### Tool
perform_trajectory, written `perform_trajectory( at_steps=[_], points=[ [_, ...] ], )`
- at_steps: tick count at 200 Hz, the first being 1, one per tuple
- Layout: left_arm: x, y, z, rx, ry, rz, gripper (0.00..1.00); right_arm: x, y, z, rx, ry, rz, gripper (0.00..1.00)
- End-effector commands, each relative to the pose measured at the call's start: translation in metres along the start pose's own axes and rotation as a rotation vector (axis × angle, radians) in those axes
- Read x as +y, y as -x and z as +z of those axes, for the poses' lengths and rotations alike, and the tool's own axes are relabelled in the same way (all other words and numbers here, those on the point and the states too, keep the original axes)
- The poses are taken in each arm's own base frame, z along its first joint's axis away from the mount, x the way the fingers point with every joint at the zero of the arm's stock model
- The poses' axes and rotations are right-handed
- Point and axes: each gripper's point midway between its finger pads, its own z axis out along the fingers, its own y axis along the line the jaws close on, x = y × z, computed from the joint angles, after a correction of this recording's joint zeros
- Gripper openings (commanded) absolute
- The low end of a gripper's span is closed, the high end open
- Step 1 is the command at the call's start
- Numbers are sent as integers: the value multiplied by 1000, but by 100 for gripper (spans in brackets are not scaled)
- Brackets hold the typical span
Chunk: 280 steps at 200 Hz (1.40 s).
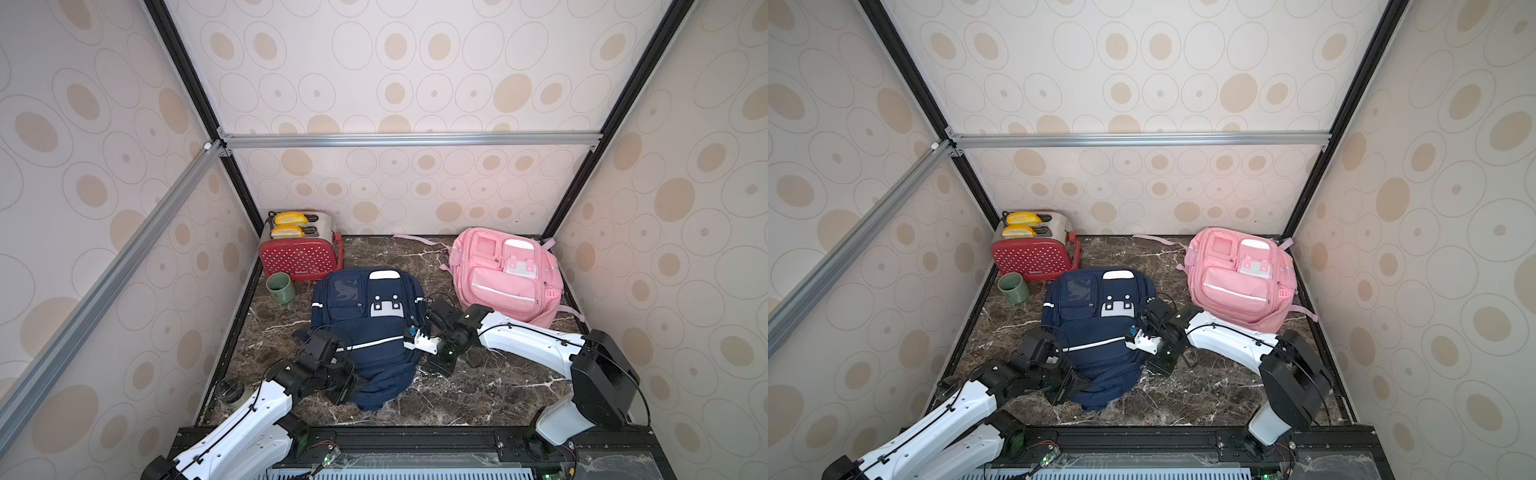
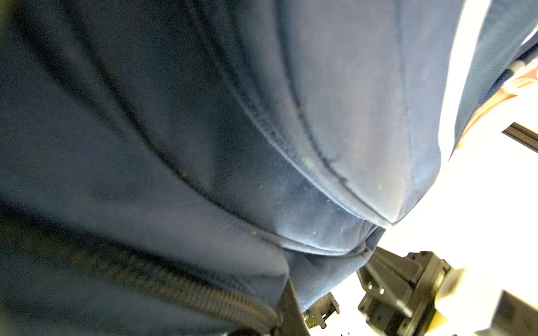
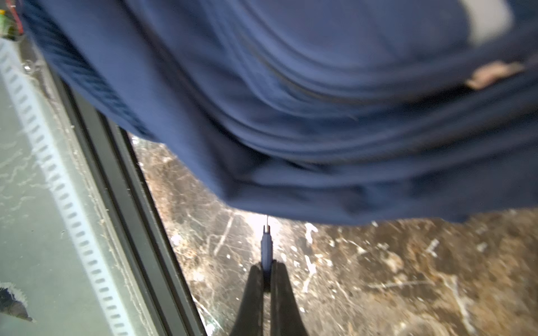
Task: Zip up the backpack
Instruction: Zip the zipper on the backpack.
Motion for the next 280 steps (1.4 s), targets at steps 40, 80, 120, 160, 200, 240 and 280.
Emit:
perform_trajectory(
  at_steps=[40,80,120,160,200,240,280],
  points=[
    [-4,7,-14,-58,39,82,0,-20,-32,-5,116,-55,76,0],
    [8,22,-26,-139,220,235,0,-14,-20,-4,54,-20,82,0],
    [13,42,-29,-220,327,302,1,-14,-6,-2,7,-4,76,0],
    [20,40,-40,-228,375,318,0,-11,16,0,-35,-6,29,0],
    [4,28,-49,-207,304,294,31,-11,22,2,-58,-5,14,0],
    [-40,-13,-51,-135,152,257,51,-11,41,-3,-97,-12,5,0],
    [-46,-29,-37,-35,70,155,56,-7,45,1,-102,-14,-8,0]
  ],
)
